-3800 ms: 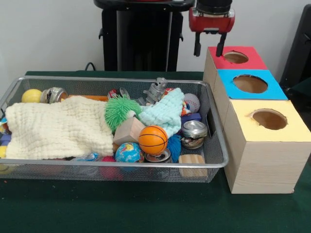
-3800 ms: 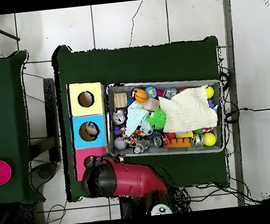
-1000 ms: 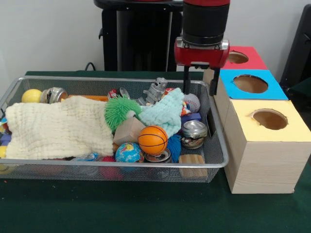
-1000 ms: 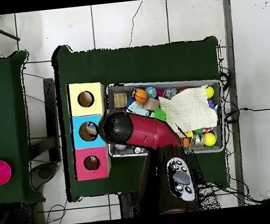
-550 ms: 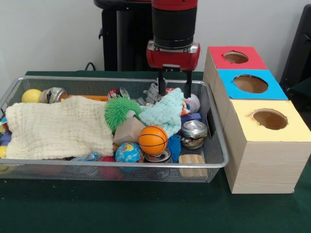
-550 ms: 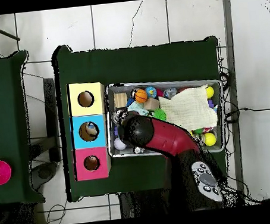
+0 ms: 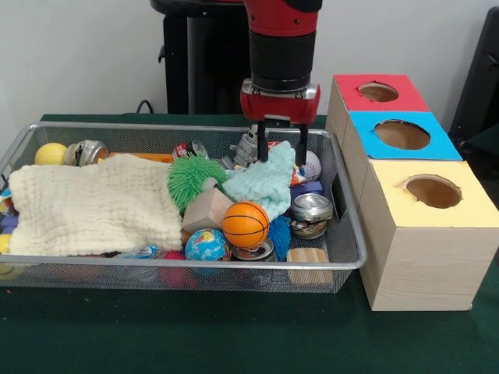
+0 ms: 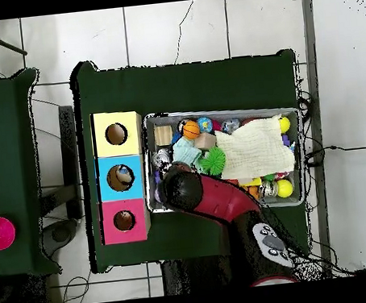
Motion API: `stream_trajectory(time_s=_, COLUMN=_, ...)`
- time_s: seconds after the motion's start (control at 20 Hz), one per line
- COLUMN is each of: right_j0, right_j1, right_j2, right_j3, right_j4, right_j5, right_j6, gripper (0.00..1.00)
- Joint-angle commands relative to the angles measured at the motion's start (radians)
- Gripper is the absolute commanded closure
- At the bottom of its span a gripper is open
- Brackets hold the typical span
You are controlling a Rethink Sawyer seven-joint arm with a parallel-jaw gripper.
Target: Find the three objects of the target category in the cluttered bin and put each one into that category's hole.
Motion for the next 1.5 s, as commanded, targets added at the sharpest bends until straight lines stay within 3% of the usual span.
stream_trajectory(time_s=0.05, right_j0=0.018, right_j1=0.148, right_j2=0.114, right_j3=0.046, right_j4=-0.037, right_j5=-0.170, right_j6=0.203, gripper=0.00)
stream_trajectory(time_s=0.45, right_j0=-0.029, right_j1=0.266, right_j2=0.142, right_j3=-0.018, right_j4=-0.056, right_j5=-0.269, right_j6=0.188, gripper=0.00)
stream_trajectory(time_s=0.65, right_j0=-0.064, right_j1=0.243, right_j2=0.130, right_j3=-0.016, right_j4=-0.072, right_j5=-0.248, right_j6=0.161, gripper=0.00)
stream_trajectory(time_s=0.85, right_j0=-0.079, right_j1=0.137, right_j2=0.105, right_j3=0.022, right_j4=-0.069, right_j5=-0.197, right_j6=0.170, gripper=0.00)
stream_trajectory(time_s=0.95, right_j0=-0.098, right_j1=0.133, right_j2=0.127, right_j3=0.019, right_j4=-0.077, right_j5=-0.192, right_j6=0.165, gripper=0.00)
stream_trajectory(time_s=1.0, right_j0=-0.102, right_j1=0.130, right_j2=0.132, right_j3=0.020, right_j4=-0.077, right_j5=-0.198, right_j6=0.171, gripper=1.00)
stream_trajectory(time_s=1.25, right_j0=-0.089, right_j1=0.104, right_j2=0.127, right_j3=0.022, right_j4=-0.050, right_j5=-0.171, right_j6=0.185, gripper=1.00)
stream_trajectory(time_s=1.5, right_j0=-0.025, right_j1=0.074, right_j2=0.080, right_j3=-0.006, right_j4=-0.002, right_j5=-0.107, right_j6=0.202, gripper=1.00)
